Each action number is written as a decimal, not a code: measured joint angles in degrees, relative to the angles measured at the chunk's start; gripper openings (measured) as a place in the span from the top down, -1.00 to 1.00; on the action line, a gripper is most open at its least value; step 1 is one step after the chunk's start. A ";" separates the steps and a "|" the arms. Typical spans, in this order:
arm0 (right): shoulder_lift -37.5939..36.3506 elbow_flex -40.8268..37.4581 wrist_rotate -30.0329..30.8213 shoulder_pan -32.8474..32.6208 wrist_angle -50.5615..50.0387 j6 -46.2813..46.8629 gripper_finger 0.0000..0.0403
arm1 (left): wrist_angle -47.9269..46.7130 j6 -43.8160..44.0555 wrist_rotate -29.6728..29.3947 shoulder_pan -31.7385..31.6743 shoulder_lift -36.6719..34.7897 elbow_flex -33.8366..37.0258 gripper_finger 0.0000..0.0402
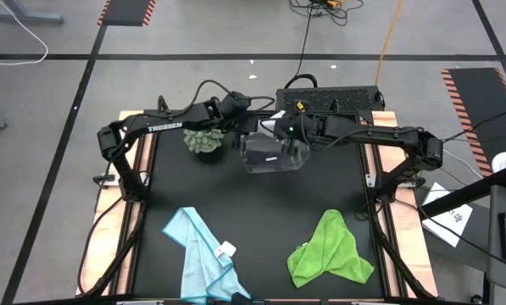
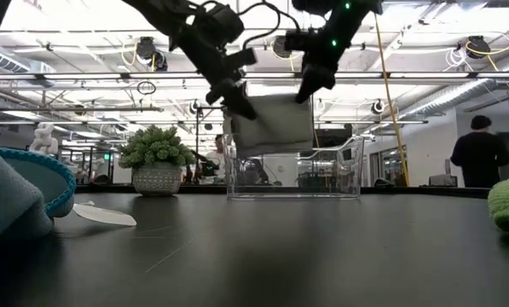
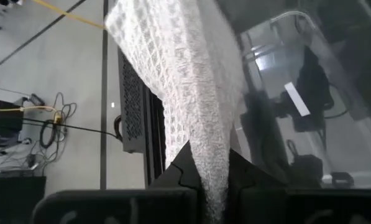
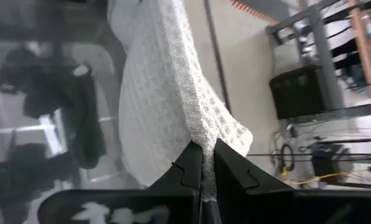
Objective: Fold microfiber towels
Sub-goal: Put the folded gray towel into the transparent bin
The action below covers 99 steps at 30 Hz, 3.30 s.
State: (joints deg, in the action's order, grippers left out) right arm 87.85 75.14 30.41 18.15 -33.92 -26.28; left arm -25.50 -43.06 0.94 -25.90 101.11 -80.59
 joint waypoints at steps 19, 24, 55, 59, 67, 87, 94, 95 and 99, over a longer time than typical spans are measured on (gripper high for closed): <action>-0.17 -14.04 -8.19 0.97 8.70 4.17 0.96 | -2.41 3.63 6.16 3.02 5.67 0.18 0.91; -0.15 -14.06 -8.20 0.99 8.78 3.95 0.96 | -1.83 4.23 6.36 3.05 5.65 0.21 0.92; -0.28 -18.08 -11.95 1.00 5.51 5.58 0.54 | -10.87 1.34 6.03 8.85 6.85 -0.51 0.61; -0.24 -18.08 -12.65 1.19 5.89 6.29 0.49 | -10.56 1.65 6.18 8.90 6.72 -0.51 0.60; -0.34 -18.17 -13.57 1.02 9.12 4.56 0.47 | -8.02 4.20 6.50 8.51 6.61 -0.51 0.59; -0.50 -18.13 -14.23 0.92 8.51 7.81 0.47 | -8.80 7.52 5.73 8.56 5.94 -0.62 0.53; -0.50 -18.11 -17.36 0.97 9.16 9.08 0.47 | -8.97 7.58 4.74 8.84 5.96 -0.62 0.04; -0.50 -18.11 -17.39 0.97 9.16 9.12 0.47 | -8.96 7.44 4.18 8.84 5.96 -0.62 -0.04; -0.50 -18.11 -17.37 0.97 9.15 9.14 0.47 | -10.24 5.30 1.66 9.48 5.53 -0.64 -0.34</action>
State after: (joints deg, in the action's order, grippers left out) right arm 87.35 57.04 13.04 19.12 -24.77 -17.15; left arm -35.74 -37.76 2.59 -16.42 106.64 -81.23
